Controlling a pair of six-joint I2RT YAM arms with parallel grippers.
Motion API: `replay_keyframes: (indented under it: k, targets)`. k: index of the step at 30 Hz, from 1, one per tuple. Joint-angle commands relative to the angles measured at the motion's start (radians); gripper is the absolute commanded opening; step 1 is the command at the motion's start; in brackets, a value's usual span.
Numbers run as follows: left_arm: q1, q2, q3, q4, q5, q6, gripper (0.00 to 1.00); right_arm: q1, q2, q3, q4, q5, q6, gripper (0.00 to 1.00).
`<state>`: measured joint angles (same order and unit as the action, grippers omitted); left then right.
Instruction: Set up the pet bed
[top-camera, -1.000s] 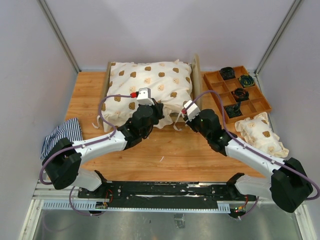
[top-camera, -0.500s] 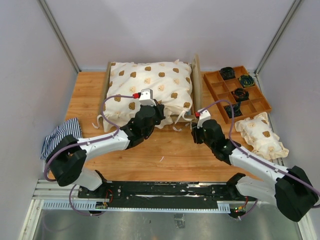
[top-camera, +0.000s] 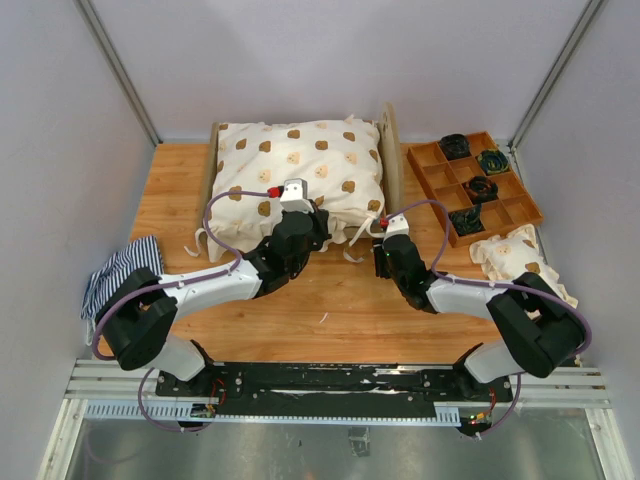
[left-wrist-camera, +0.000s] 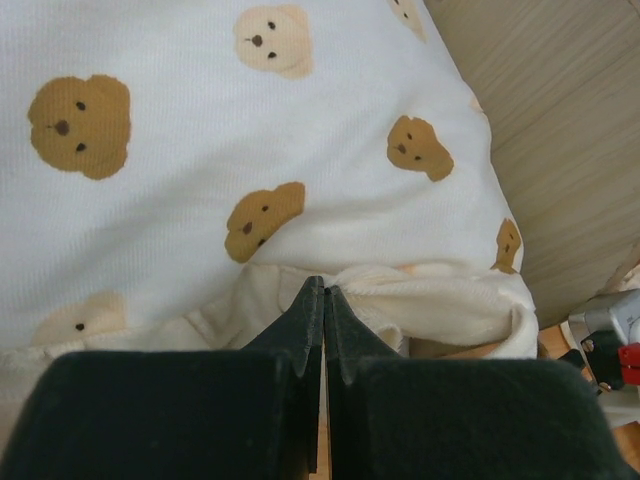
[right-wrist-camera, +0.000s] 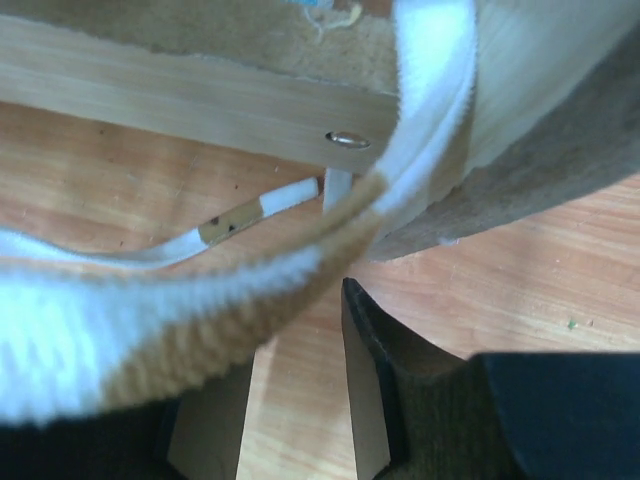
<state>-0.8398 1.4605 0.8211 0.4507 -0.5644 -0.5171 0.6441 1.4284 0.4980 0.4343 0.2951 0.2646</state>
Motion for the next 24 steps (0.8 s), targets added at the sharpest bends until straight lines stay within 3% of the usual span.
replay_keyframes:
  k: [1, 5, 11, 24]
  targets:
    - [0.007, 0.019, 0.030, 0.039, -0.033, 0.019, 0.00, -0.024, 0.053, 0.025, 0.100, 0.067, -0.008, 0.40]
    - [0.007, 0.030, 0.041, 0.044, -0.029, 0.019, 0.00, -0.038, 0.127, 0.053, 0.128, 0.026, -0.001, 0.40]
    - [0.007, 0.034, 0.047, 0.047, -0.017, 0.006, 0.00, -0.037, 0.217, 0.057, 0.197, 0.095, 0.036, 0.39]
    - [0.007, 0.061, 0.058, 0.057, -0.006, -0.006, 0.00, -0.038, 0.377, 0.141, 0.121, 0.244, 0.134, 0.36]
